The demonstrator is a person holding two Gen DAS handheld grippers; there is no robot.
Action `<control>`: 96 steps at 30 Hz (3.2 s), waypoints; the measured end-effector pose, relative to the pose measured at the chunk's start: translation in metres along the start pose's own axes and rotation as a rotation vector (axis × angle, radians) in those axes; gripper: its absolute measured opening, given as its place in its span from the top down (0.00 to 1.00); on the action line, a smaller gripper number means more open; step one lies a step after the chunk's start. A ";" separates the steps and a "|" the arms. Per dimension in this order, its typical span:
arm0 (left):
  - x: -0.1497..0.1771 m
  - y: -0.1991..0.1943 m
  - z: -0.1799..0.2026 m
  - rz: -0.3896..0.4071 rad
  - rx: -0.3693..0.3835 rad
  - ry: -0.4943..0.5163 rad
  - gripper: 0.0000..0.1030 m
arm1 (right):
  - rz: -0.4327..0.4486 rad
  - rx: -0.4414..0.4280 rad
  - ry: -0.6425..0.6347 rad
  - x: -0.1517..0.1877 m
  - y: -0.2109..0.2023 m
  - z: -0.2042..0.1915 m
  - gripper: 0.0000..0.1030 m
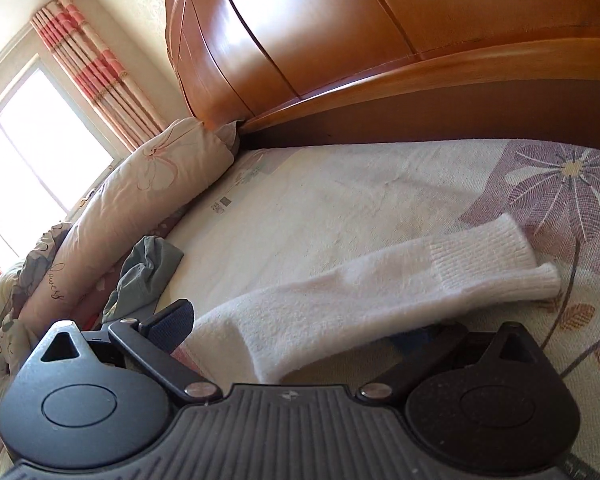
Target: Fold clothes
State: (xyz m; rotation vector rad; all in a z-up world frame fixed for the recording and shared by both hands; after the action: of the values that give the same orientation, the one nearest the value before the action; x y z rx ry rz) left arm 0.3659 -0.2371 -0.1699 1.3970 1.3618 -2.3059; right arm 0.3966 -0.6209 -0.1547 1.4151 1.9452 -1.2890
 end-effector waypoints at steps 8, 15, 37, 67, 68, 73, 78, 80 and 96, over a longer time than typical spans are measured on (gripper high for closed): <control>0.000 0.000 0.000 0.001 0.000 -0.001 0.01 | 0.006 0.064 0.053 -0.030 0.010 0.030 0.02; 0.000 0.001 0.000 0.001 -0.003 0.002 0.01 | -0.027 0.093 0.191 -0.037 -0.009 0.061 0.01; -0.001 0.002 0.000 0.001 -0.009 0.006 0.01 | -0.017 0.166 0.178 -0.020 -0.008 0.059 0.90; -0.024 -0.047 -0.008 -0.034 -0.008 -0.012 0.01 | -0.300 0.155 -0.524 0.013 0.029 -0.166 0.58; -0.024 -0.047 -0.009 -0.036 -0.011 -0.010 0.01 | -0.311 0.147 -0.549 0.020 0.037 -0.175 0.58; -0.025 -0.049 -0.011 -0.032 -0.011 -0.013 0.01 | -0.387 0.166 -0.630 0.053 0.052 -0.190 0.58; -0.027 -0.051 -0.014 -0.023 -0.006 -0.034 0.01 | -0.439 0.195 -0.686 0.080 0.032 -0.176 0.58; -0.028 -0.053 -0.014 -0.020 -0.010 -0.035 0.01 | -0.439 0.196 -0.698 0.082 0.028 -0.177 0.58; -0.029 -0.050 -0.023 -0.009 -0.016 -0.065 0.01 | -0.489 0.055 -0.885 0.086 0.068 -0.197 0.57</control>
State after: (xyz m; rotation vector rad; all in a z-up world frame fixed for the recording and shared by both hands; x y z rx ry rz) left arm 0.3716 -0.2003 -0.1197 1.3026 1.3673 -2.3192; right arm 0.4589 -0.4045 -0.1536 0.2322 1.6296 -1.7738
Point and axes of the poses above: each gripper's, at about its wrist camera, not at the fingertips, and y roughly the way its jaws point, z to its right, x to its underside, the point moved 8 cm from there along y, roughly the way its jaws point, and after that the axes turned 9 degrees about -y, right-handed, at the moved point
